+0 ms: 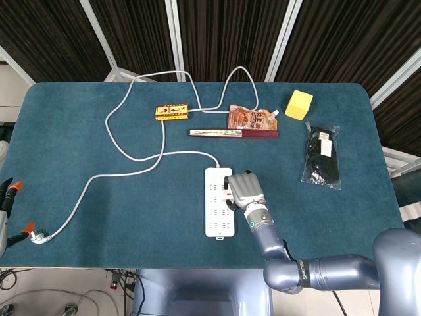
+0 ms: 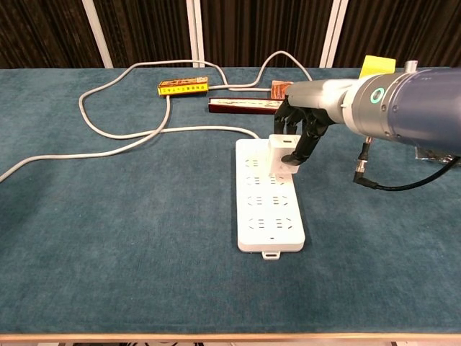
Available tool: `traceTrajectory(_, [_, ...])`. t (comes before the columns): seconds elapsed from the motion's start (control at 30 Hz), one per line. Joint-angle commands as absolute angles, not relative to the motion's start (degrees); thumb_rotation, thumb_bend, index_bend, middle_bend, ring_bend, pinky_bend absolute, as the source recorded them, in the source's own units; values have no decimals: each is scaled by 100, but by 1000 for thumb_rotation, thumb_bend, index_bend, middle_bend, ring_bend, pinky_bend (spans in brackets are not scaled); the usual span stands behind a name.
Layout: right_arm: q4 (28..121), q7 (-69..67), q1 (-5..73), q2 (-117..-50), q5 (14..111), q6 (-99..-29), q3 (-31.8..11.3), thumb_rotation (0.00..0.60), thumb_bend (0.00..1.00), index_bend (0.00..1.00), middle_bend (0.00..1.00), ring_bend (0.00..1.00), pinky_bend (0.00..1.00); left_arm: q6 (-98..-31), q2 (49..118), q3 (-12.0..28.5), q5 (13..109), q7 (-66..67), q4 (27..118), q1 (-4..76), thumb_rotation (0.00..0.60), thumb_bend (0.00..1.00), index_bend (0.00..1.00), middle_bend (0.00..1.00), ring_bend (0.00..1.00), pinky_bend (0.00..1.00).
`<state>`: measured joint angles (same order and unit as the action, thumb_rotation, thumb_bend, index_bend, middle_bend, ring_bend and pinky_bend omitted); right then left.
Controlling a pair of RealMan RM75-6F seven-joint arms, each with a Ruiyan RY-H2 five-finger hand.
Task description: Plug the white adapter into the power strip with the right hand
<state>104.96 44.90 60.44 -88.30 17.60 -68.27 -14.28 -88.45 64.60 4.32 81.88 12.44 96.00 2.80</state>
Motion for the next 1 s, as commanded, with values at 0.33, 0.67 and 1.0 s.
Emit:
traceTrajectory(0.33, [10351,4409,5963,-8896,1875,-6784,-1334,600,531,695,601,472,224,-8863,6447,436,8188,1225,9606,271,600,179,132,52,0,10])
traceTrajectory(0.67, [10309,4426,5958,-8972,1920,-6788,-1309,600,530,695,601,473,224,-8855,6444,440,8172,1238,9607,272,600,179,132,51,0,10])
traceTrajectory(1.0, [10210,4444,5948,-9046,1938,-6800,-1317,600,530,694,601,472,224,-8852,6431,443,8162,1219,9611,269,600,179,132,51,0,10])
